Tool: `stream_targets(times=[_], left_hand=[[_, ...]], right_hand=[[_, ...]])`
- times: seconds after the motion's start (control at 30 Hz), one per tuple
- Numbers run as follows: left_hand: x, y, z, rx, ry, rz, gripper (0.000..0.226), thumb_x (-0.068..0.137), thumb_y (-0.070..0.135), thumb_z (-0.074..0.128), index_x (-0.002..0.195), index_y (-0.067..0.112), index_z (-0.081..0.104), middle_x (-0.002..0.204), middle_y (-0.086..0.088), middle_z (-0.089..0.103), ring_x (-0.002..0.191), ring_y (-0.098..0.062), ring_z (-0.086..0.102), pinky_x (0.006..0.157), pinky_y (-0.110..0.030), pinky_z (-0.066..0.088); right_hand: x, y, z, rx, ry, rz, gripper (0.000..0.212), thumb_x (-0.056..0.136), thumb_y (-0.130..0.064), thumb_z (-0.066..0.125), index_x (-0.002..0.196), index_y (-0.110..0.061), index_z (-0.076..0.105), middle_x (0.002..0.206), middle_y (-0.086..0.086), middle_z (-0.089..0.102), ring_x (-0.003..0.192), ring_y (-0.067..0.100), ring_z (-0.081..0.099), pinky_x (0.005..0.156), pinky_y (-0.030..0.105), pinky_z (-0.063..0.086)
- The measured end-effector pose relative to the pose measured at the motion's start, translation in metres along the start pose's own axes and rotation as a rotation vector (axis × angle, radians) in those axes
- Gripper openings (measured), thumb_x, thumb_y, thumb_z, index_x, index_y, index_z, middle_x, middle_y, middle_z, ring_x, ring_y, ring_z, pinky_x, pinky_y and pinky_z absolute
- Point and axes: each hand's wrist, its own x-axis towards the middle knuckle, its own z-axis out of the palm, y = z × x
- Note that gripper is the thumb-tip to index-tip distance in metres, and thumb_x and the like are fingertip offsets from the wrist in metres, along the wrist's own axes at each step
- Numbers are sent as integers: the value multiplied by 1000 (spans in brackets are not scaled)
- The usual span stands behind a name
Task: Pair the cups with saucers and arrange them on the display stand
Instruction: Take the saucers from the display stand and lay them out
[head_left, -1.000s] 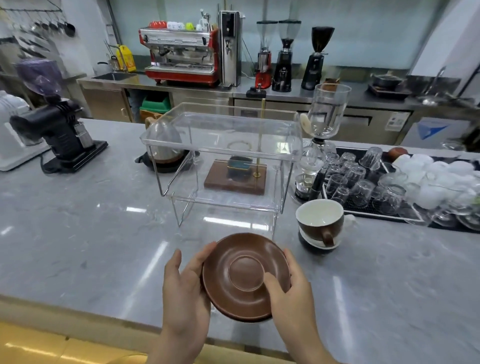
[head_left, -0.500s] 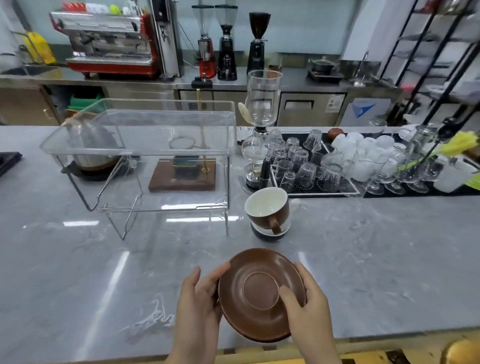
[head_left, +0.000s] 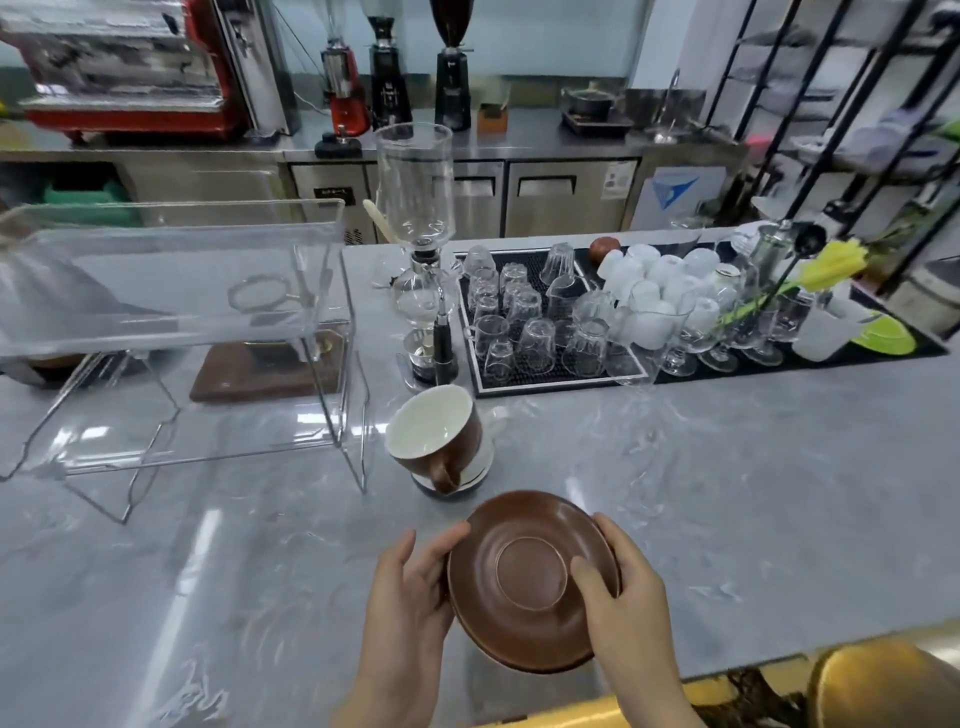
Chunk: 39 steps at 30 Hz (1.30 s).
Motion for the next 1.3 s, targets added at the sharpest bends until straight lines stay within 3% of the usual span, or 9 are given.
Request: stream_targets(times=[0.17, 0.33, 0.53, 0.73, 0.93, 1.13, 1.3], left_hand=[[17, -8, 33, 3, 14, -5, 58, 104, 45, 31, 117, 8, 74, 118, -6, 77, 120, -25, 64, 106, -43, 44], [38, -22, 60, -1, 45, 10, 59, 103, 46, 33, 114, 7, 76, 119, -6, 77, 118, -23, 67, 105, -42, 45], [60, -37, 83, -57, 55, -4, 59, 103, 46, 33, 118, 6, 73, 122, -9, 75, 121, -25, 65, 104, -42, 45], [75, -46, 98, -72, 63, 3, 57, 103, 45, 34, 118, 6, 73, 121, -9, 75, 122, -25, 63, 104, -42, 44], [88, -50, 105, -91, 85, 0, 55, 104, 44, 35, 119, 6, 73, 121, -8, 76, 124, -23, 63, 110, -43, 42], [99, -52, 112, -99, 105, 7, 50, 105, 37, 33, 118, 7, 72, 120, -6, 76, 123, -22, 63, 104, -40, 45], [108, -52, 116, -117, 101, 5, 50, 105, 35, 33, 122, 5, 69, 125, -9, 74, 128, -24, 59, 112, -43, 39]], right_hand=[[35, 8, -21, 28, -24, -7, 49, 93, -8, 63, 141, -19, 55, 133, -8, 62, 126, 14, 56, 111, 42, 44], [72, 17, -41, 10, -45, -30, 41, 94, -8, 62, 128, -31, 62, 115, -26, 65, 116, 2, 59, 97, 21, 46], [106, 31, -56, -21, -59, -50, 46, 94, -8, 60, 138, -19, 58, 132, -10, 63, 125, 10, 56, 108, 35, 45], [132, 38, -62, -17, -61, -68, 44, 93, -7, 60, 135, -21, 59, 126, -13, 64, 120, 8, 57, 99, 24, 44], [152, 43, -61, -16, -78, -85, 42, 93, -5, 59, 133, -19, 61, 127, -10, 64, 120, 9, 58, 102, 26, 44], [167, 45, -60, -9, -87, -95, 43, 94, -3, 59, 133, -19, 60, 127, -10, 64, 120, 9, 57, 105, 29, 44], [177, 46, -61, -26, -97, -118, 44, 95, -3, 58, 135, -18, 58, 129, -9, 63, 123, 9, 56, 102, 24, 42]])
